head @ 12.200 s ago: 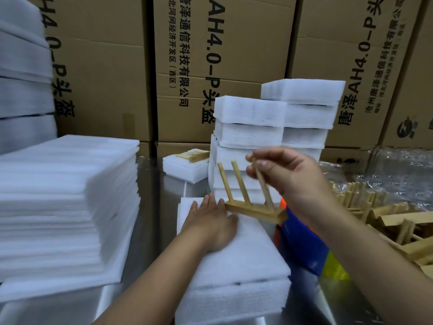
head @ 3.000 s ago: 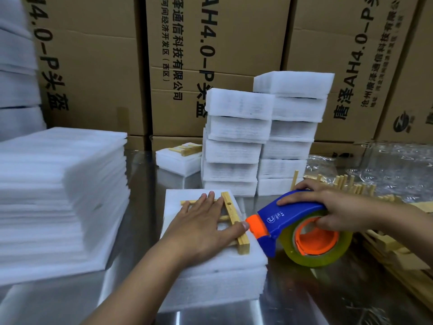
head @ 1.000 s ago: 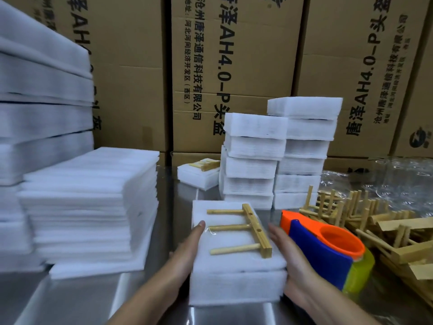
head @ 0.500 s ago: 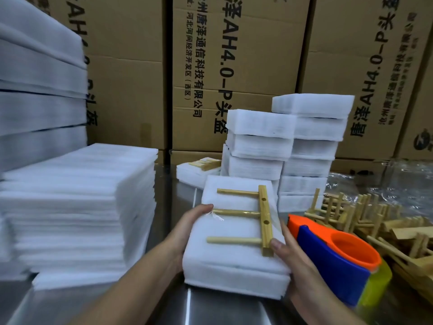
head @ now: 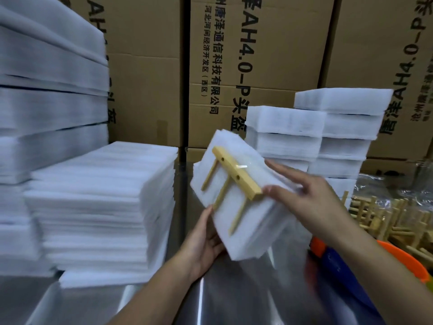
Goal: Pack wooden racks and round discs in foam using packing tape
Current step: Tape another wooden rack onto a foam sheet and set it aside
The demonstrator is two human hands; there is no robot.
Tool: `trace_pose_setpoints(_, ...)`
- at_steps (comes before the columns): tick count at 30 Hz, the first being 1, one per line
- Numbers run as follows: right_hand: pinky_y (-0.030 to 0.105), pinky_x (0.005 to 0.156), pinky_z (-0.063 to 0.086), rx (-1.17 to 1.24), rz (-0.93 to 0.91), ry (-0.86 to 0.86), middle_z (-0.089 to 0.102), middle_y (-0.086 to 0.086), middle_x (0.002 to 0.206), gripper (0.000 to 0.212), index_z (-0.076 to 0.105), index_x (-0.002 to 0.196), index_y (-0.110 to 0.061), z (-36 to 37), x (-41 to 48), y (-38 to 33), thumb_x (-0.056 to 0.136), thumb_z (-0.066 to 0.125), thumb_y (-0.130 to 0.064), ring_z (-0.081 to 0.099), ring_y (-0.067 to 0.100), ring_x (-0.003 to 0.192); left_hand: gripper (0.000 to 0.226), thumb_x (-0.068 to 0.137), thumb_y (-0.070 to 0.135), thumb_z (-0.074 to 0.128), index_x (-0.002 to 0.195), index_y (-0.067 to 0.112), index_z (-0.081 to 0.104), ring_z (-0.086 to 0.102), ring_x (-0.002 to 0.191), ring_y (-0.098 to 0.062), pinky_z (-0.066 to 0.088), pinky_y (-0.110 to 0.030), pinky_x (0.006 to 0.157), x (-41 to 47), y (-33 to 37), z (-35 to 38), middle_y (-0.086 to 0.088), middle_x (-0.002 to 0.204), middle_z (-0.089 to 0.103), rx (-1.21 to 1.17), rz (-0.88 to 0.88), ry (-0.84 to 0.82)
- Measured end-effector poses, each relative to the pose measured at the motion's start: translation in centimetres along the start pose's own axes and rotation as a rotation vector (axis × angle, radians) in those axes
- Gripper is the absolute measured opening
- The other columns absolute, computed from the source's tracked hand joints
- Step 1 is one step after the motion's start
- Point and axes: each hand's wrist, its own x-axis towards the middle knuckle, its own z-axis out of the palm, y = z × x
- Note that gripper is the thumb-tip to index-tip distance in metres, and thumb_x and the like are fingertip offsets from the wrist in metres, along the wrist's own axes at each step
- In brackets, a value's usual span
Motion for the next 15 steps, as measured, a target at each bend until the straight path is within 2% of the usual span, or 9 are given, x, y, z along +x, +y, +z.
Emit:
trace_pose_setpoints(1,0.029,0.093,0.046,-0.059,-0.004,0.052,0.056,-0.026,0.127,0.039,0.057,0.112,-0.06,0.7,1.0,-0.5,0.074,0.064,-0.052,0.052,0.001,0.113,0.039,0.092,0.041,0.051,0.119,0.015,0.062,0.07,0.092,-0.021,0.057,-0.034,0.07,0.2,-0.1,-0.1,-0.007,0.106,0.072,0.016,0.02,0.026)
trace_pose_setpoints(3,0.031,0.091,0.045,-0.17,-0.007,0.119,0.059,-0.019,0.127,0.033,0.061,0.114,-0.052,2.4,2.7,-0.9,0.082,0.056,-0.052,0.051,0.007,0.118,0.039,0.093,0.041,0.049,0.118,0.014,0.062,0.07,0.093,-0.02,0.058,-0.034,0.072,0.6,0.0,-0.6,-0.007,0.106,0.072,-0.002,0.052,0.068)
trace_pose_setpoints(5,0.029,0.083,0.042,-0.186,0.014,0.168,0.061,-0.016,0.125,0.032,0.063,0.116,-0.046,3.9,4.4,-0.9,0.086,0.052,-0.048,0.052,0.011,0.117,0.042,0.092,0.042,0.051,0.118,0.011,0.062,0.068,0.097,-0.021,0.054,-0.034,0.076,0.8,0.5,-0.8,-0.009,0.108,0.071,-0.165,0.068,0.072)
trace_pose_setpoints(8,0.027,0.076,0.039,-0.149,0.06,0.212,0.063,-0.013,0.123,0.033,0.065,0.116,-0.04,5.4,7.6,-0.9,0.087,0.049,-0.043,0.055,0.015,0.112,0.042,0.083,0.034,0.062,0.114,0.006,0.064,0.07,0.091,-0.022,0.056,-0.032,0.071,0.8,1.0,-0.9,-0.012,0.109,0.068,-0.394,0.111,0.036)
trace_pose_setpoints(10,0.028,0.077,0.038,-0.137,0.11,0.213,0.061,-0.008,0.126,0.035,0.066,0.116,-0.034,6.6,10.2,-0.8,0.088,0.046,-0.041,0.055,0.018,0.112,0.052,0.078,0.043,0.062,0.118,0.01,0.061,0.065,0.104,-0.025,0.054,-0.038,0.083,0.8,1.0,-0.8,-0.012,0.118,0.064,-0.319,0.053,0.015)
trace_pose_setpoints(12,0.028,0.077,0.039,-0.13,0.157,0.19,0.061,-0.004,0.127,0.036,0.068,0.114,-0.03,8.2,12.4,-0.3,0.089,0.044,-0.04,0.055,0.02,0.108,0.062,0.081,0.055,0.054,0.128,0.015,0.05,0.054,0.117,-0.029,0.047,-0.043,0.093,0.9,0.8,-0.7,-0.015,0.132,0.053,-0.23,-0.048,0.037)
trace_pose_setpoints(15,0.028,0.076,0.041,-0.011,0.206,0.18,0.064,-0.006,0.112,0.032,0.07,0.101,-0.024,10.6,14.8,0.9,0.09,0.044,-0.038,0.053,0.015,0.094,0.074,0.085,0.057,0.048,0.142,0.012,0.034,0.055,0.112,-0.035,0.049,-0.044,0.082,1.2,0.6,-0.7,-0.025,0.131,0.049,-0.251,-0.137,0.073)
